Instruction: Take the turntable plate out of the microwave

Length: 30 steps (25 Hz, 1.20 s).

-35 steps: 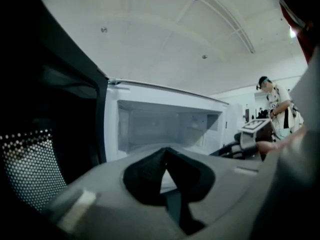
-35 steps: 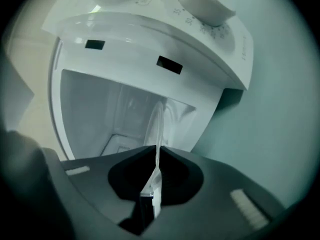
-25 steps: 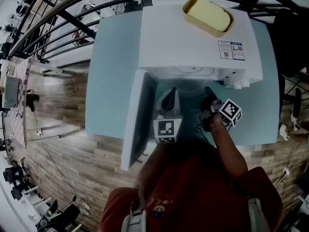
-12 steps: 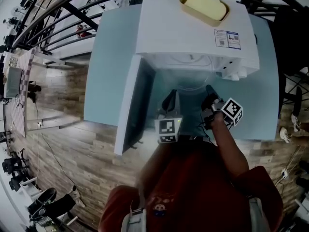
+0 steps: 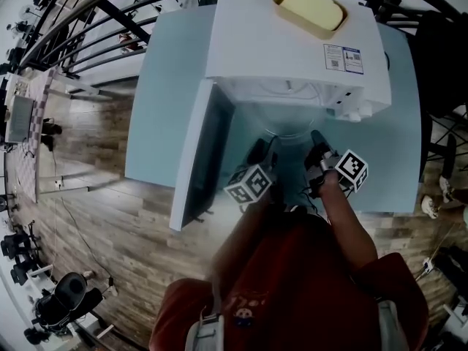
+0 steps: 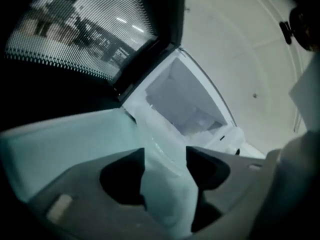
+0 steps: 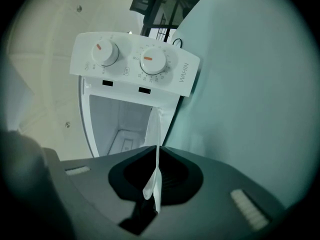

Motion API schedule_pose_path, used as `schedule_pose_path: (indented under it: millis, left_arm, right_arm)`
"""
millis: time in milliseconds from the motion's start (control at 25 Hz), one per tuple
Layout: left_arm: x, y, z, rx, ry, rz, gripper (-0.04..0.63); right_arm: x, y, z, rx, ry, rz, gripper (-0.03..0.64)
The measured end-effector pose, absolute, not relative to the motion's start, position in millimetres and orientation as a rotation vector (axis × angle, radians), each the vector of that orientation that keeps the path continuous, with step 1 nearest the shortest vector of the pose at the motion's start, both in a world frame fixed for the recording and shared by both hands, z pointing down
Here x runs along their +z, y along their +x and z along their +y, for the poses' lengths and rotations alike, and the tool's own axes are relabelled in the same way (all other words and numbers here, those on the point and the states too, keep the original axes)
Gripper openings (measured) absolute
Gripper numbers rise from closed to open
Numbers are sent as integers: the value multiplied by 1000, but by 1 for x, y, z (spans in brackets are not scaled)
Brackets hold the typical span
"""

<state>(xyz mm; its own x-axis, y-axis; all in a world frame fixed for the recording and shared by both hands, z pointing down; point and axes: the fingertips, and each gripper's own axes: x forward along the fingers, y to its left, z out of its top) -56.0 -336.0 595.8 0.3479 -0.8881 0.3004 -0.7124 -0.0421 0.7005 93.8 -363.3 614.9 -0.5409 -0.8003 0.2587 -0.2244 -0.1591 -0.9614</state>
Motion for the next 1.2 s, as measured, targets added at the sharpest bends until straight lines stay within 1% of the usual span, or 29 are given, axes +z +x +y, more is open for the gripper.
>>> schedule_pose_path:
  millis: [240, 440, 600, 720, 800, 880, 920, 1040, 1160, 1200]
  left_arm:
    - [609, -56, -364, -588, 1621, -1241, 261]
    - [614, -52, -381, -711, 1557, -1135, 259]
    - [615, -47, -393, -755, 1571, -1072, 223]
    - [614, -42, -401, -798, 1552, -1033, 182]
    - [618, -41, -402, -817, 1527, -1021, 169]
    - [623, -43, -402, -814, 1519, -1027, 101]
    - [624, -44, -402, -818, 1516, -1026, 79]
    - [624, -45, -403, -843, 1481, -1009, 63]
    - [619, -43, -404, -916, 1428, -945, 29]
    - [619, -43, -403, -918, 1424, -944, 29]
  right_arm:
    - [616, 98, -360, -1759, -1163, 1676, 14]
    - [616, 98, -357, -1765, -1170, 1698, 14]
    - [618, 97, -354, -1773, -1166, 1710, 14]
    - [619, 98, -351, -1776, -1169, 1730, 14]
    - [620, 98, -348, -1782, -1169, 1733, 14]
    - [622, 97, -345, -1794, -1169, 1726, 14]
    - [623, 97, -344, -1799, -1169, 1724, 14]
    - [621, 97, -345, -1790, -1164, 1749, 14]
    - [620, 97, -346, -1787, -1171, 1768, 15]
    - [621, 97, -345, -1791, -1185, 1773, 17]
